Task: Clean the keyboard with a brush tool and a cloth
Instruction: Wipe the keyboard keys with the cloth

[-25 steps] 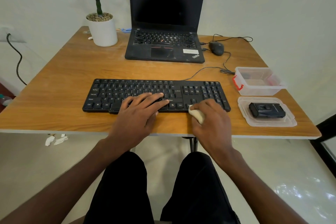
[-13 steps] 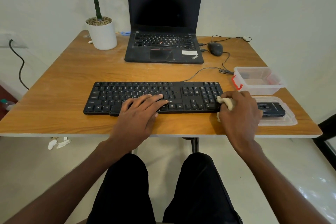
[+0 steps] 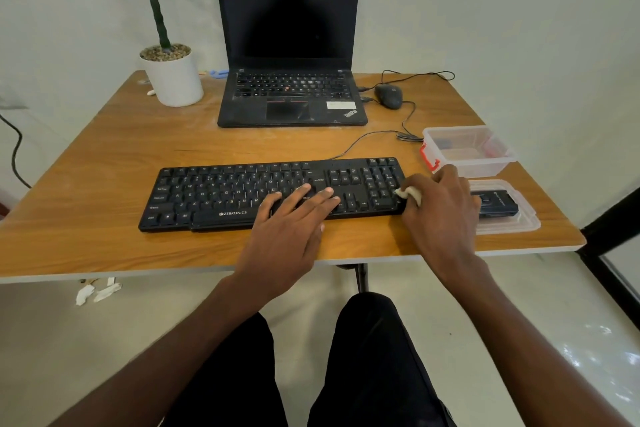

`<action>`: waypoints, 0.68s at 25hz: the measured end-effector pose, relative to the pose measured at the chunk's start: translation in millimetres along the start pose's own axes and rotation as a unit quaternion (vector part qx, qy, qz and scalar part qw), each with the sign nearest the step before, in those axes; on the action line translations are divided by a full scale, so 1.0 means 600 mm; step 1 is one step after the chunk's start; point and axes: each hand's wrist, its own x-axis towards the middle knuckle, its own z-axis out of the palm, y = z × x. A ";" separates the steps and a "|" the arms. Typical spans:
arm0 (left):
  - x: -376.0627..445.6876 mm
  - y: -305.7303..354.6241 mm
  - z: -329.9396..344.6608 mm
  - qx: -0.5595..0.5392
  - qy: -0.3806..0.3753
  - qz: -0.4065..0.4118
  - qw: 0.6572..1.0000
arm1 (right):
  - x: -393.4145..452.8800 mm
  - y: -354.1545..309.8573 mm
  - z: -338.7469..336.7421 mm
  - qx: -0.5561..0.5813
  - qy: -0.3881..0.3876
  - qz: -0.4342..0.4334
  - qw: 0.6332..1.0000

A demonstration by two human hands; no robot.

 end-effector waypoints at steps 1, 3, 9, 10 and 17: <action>0.000 0.001 0.001 0.004 0.004 0.001 1.000 | -0.003 -0.007 0.000 0.002 -0.001 0.000 1.000; 0.001 0.003 0.001 0.004 0.005 0.000 1.000 | -0.012 -0.030 0.004 0.051 -0.023 -0.050 0.997; 0.001 0.003 -0.001 -0.006 0.005 -0.004 1.000 | -0.005 -0.024 0.000 0.059 -0.010 -0.063 0.996; 0.000 0.004 -0.001 -0.009 0.005 -0.003 1.000 | 0.002 -0.008 -0.001 0.044 0.002 -0.031 0.999; 0.002 0.003 0.000 -0.012 0.005 -0.008 1.000 | -0.002 -0.023 -0.005 0.083 -0.044 -0.102 0.990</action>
